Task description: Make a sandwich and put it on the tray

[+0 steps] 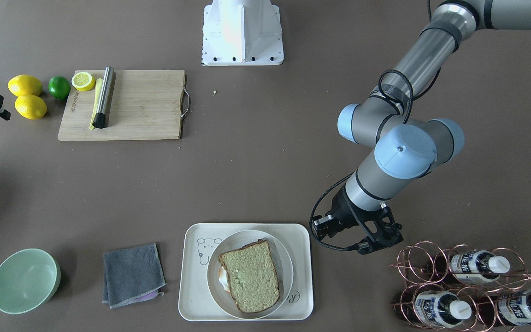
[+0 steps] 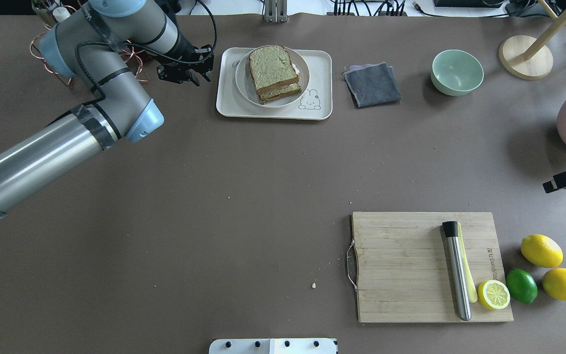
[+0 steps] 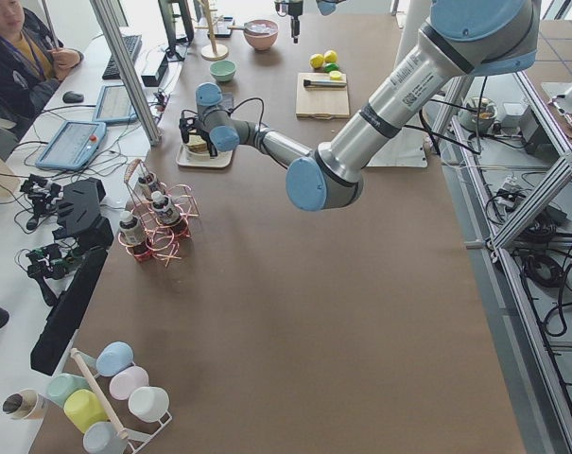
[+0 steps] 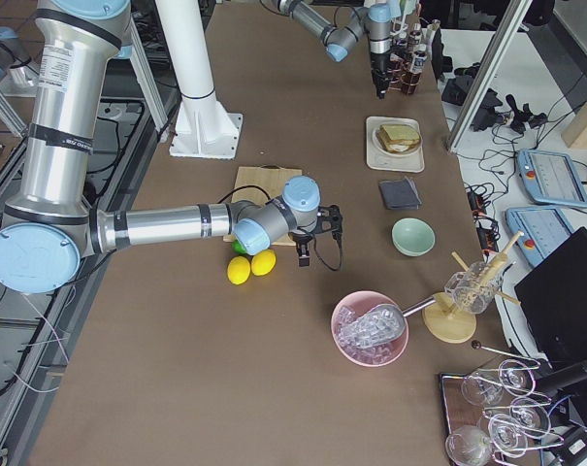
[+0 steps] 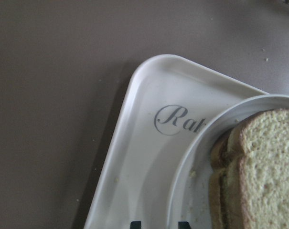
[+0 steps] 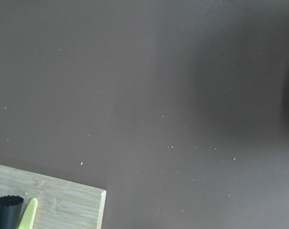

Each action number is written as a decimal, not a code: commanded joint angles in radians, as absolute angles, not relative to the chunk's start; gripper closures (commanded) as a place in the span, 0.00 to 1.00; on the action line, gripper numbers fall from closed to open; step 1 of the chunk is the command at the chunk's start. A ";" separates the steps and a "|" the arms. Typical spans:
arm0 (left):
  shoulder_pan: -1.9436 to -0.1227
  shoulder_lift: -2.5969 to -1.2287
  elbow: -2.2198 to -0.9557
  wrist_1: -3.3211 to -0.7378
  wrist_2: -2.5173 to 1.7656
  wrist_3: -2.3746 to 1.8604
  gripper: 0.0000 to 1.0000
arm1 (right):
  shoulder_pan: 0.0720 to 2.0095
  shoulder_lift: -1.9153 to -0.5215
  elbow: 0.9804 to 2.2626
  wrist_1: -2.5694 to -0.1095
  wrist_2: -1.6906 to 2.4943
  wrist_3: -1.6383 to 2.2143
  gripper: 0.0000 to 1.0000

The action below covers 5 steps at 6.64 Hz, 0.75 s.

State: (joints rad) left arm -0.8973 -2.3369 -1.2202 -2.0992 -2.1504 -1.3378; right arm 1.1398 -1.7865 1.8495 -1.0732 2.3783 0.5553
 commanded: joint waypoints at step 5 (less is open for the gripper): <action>-1.034 -1.757 -2.000 -1.603 -2.209 -0.681 0.02 | 1.391 -1.775 1.848 -1.386 2.338 0.117 0.00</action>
State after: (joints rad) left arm -0.9985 -1.8742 -1.9100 -1.6294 -2.2088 -0.8417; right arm 1.3136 -1.7736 1.8497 -1.2718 2.3396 0.2991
